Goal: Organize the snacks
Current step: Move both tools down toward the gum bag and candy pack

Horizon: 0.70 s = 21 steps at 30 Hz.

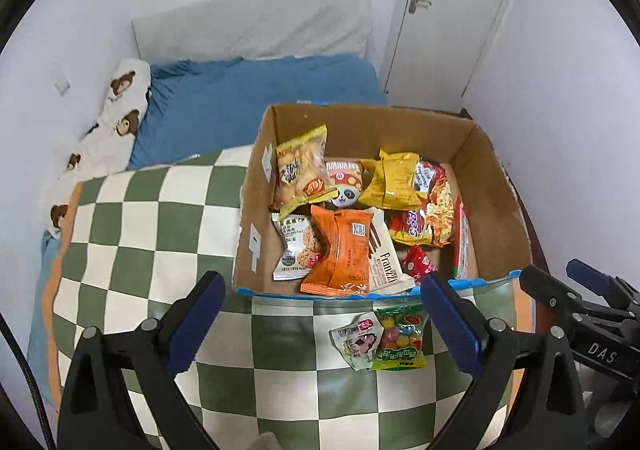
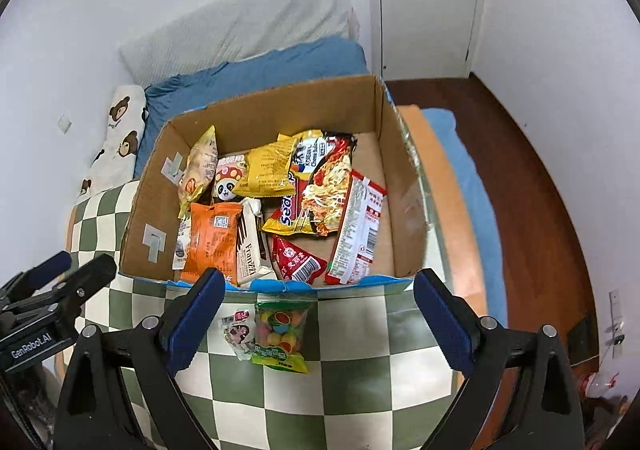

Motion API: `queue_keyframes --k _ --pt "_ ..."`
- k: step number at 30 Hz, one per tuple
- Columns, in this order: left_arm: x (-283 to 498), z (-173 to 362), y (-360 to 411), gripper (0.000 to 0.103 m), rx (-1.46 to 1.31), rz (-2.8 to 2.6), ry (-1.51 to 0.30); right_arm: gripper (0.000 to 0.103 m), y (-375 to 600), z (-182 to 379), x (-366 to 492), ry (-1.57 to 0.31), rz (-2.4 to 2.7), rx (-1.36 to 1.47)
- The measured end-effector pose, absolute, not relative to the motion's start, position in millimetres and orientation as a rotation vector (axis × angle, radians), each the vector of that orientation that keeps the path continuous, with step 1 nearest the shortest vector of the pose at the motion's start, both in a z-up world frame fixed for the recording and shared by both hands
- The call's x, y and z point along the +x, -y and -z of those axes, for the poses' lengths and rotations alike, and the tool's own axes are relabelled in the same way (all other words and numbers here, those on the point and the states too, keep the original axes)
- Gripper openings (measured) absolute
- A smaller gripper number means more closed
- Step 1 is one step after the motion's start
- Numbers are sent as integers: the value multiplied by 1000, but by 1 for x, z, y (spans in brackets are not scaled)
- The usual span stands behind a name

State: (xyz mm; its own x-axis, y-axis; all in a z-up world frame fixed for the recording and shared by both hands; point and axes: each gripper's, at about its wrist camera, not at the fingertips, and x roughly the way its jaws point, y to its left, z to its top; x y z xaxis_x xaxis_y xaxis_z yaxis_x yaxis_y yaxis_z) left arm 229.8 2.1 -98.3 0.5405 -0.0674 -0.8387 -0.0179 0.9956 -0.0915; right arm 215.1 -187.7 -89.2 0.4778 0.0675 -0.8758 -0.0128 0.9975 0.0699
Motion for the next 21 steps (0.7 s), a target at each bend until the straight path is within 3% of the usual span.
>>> queue_keyframes --k 13,16,21 --pt "204 94 -2 100 -52 -31 -962 97 184 63 188 -1001 -52 41" --pt "198 117 -11 100 -24 -97 -988 97 185 83 186 -1038 -64 118" --pt "192 186 -26 100 123 -194 -1107 97 169 164 193 -1203 -105 221"
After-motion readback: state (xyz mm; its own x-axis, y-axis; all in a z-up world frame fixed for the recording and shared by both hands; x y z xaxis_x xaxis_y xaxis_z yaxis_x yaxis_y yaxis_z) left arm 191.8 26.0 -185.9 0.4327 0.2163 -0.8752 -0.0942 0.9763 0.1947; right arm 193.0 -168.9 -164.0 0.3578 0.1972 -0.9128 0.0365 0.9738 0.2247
